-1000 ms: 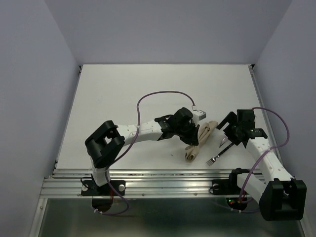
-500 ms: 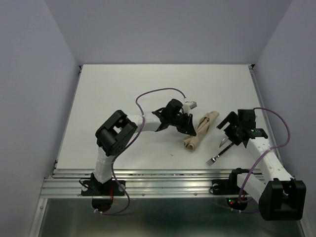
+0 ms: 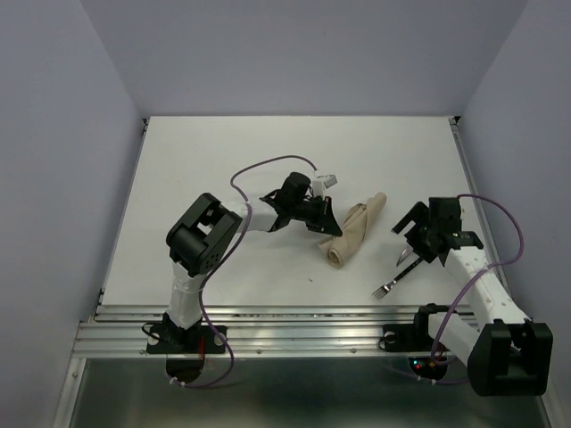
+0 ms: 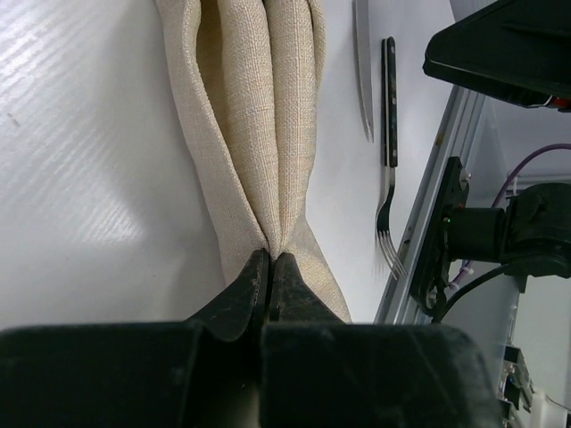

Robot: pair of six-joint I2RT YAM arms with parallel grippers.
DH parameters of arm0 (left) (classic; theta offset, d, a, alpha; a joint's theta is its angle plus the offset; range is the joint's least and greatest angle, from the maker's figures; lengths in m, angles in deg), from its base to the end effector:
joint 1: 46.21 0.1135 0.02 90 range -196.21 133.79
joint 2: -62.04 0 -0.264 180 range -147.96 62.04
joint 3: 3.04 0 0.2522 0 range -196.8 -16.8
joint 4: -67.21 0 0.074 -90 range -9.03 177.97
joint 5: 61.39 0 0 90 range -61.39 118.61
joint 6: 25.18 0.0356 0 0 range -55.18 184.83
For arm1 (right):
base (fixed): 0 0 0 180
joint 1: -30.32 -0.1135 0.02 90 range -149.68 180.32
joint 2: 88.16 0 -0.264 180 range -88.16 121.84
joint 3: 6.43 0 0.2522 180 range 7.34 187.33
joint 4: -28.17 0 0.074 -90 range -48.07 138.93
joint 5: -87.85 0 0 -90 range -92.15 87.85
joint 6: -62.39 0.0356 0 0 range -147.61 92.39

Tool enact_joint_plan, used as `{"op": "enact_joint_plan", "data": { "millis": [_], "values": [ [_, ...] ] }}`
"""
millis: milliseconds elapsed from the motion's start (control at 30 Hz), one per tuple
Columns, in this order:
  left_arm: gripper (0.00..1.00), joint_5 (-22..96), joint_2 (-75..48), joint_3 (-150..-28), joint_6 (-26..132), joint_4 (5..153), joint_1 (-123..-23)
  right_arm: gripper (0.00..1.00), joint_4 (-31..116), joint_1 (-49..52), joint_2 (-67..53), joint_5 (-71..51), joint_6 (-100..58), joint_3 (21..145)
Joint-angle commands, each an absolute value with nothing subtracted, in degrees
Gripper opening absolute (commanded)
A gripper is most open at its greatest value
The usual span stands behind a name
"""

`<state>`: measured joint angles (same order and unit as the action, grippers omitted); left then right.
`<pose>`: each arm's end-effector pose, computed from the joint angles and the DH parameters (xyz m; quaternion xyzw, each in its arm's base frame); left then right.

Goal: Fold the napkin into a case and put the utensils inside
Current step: Turn over the smaller rectangle-folded napkin at the center of the board, then smooth out the smaller rectangle-folded napkin at the center of the board.

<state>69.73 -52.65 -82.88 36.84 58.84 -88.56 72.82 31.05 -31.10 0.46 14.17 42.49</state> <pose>0.3002 -0.3053 0.1643 0.2830 0.7667 -0.5279 0.2309 0.1923 -0.0041 0.2121 0.3503 0.8804 0.0916 0.3063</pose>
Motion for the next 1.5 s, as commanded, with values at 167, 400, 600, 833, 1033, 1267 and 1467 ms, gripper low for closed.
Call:
{"op": "enact_joint_plan", "data": {
  "millis": [167, 400, 600, 833, 1033, 1267, 1467],
  "values": [
    [0.25, 73.35, -53.44, -81.66, 35.38, 54.95, -85.24, 0.89, 70.41, 31.46, -30.68, 1.19, 13.26, 42.67],
    [0.48, 70.18, -52.57, -80.70, 35.91, 58.64, -81.90, 0.89, 68.39, 31.46, -28.32, 0.05, 13.17, 43.19],
    [0.54, 60.03, -46.61, -80.95, 41.35, 69.59, -79.26, 0.82, 63.21, 31.46, -25.59, -4.43, 13.43, 44.25],
    [0.50, 50.40, -36.14, -83.07, 43.82, 79.91, -79.96, 0.39, 55.65, 27.96, -16.10, -6.99, 15.45, 49.78],
    [0.44, 51.11, -31.31, -80.35, 40.92, 80.35, -81.36, 0.25, 53.54, 24.26, -5.64, -4.96, 17.03, 56.19],
    [0.44, 51.02, -28.93, -79.03, 39.86, 80.35, -82.16, 0.25, 51.77, 21.01, 1.92, -5.32, 17.65, 61.03],
    [0.44, 50.76, -29.62, -78.32, 38.90, 80.27, -83.82, 0.25, 50.98, 19.16, 5.96, -5.58, 18.53, 64.11]
  ]
}}
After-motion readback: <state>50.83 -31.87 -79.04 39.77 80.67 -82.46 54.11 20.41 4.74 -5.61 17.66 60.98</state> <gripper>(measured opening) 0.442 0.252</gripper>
